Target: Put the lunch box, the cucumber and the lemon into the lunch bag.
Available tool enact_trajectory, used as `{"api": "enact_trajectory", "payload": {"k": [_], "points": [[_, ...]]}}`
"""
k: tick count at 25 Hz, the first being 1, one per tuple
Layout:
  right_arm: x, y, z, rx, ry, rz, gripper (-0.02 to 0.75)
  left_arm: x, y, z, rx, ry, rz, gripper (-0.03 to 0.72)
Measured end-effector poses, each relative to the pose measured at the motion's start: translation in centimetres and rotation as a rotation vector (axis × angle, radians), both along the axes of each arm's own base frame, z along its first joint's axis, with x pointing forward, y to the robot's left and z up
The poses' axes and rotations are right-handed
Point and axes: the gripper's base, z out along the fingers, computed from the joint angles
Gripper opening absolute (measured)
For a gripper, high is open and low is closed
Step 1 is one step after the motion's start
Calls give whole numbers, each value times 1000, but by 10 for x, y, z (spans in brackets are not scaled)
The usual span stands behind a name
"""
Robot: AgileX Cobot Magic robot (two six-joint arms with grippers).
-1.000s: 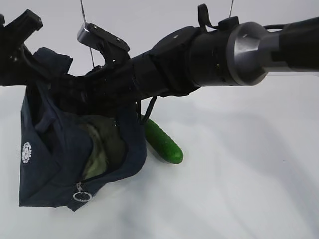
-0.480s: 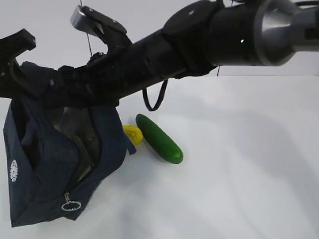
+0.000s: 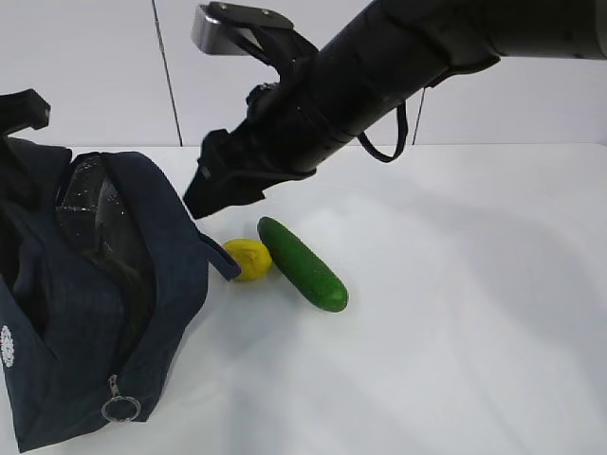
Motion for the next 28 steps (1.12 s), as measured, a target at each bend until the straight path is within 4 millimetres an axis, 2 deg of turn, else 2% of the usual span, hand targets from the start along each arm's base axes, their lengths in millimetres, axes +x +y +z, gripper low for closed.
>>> {"api": "enact_trajectory", "payload": {"k": [8,12,17,20,25,28], "points": [[11,-30,-13,-373,-111,-72,502,0,1,0,33,-16,-59,-5],[17,-36,-19,-450,-126,-119,502,0,1,0,37,-18,-66,-5],[30,-41,-52,-496,-34,-168,502,0,1,0,40,-20,-72,-5],[40,-51,-69,-486,40,-197,502,0,1,0,41,-21,-76,-5],[52,-63,-87,-412,121,-177,503,0,1,0,42,-22,-78,-5],[58,-60,-92,-404,110,-147,524,0,1,0,39,-23,-77,-5]]}}
